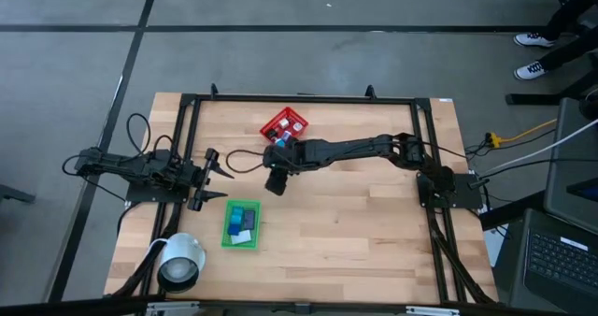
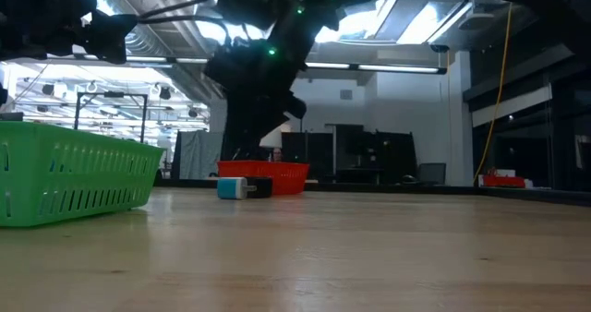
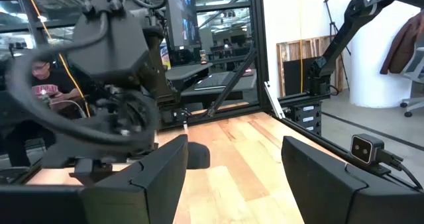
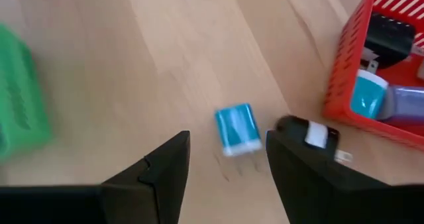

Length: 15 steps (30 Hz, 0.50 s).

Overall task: Pick & Place Office items
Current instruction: Put the blue charger adapter into the red bin

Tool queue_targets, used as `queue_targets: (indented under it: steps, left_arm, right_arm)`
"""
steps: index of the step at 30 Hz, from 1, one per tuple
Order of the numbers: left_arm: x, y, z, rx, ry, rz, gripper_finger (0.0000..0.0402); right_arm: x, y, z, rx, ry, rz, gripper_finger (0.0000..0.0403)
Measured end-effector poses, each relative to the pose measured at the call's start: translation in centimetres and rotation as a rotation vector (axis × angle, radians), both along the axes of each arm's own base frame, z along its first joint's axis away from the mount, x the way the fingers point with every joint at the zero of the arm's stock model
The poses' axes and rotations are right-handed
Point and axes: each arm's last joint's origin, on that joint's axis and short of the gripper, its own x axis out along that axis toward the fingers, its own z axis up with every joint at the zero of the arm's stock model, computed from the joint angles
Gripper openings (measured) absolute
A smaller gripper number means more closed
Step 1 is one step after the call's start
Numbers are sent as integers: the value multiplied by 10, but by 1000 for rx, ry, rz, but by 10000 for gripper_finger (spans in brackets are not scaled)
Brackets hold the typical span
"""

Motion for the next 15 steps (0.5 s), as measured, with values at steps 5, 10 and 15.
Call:
queue_targets:
  steps: [5,10,15]
  left_arm:
    - [0,0,0,0,0,0,239]
    - [0,0,0,0,-1,0,239]
    - [0,0,0,1,0,0,239]
  right_arm:
    - [-5,-3,-3,-88,93,109,203]
    - [-5,-4,-3,-134,116,200,202]
    - [-5,-8,-3,-129,122,281,202]
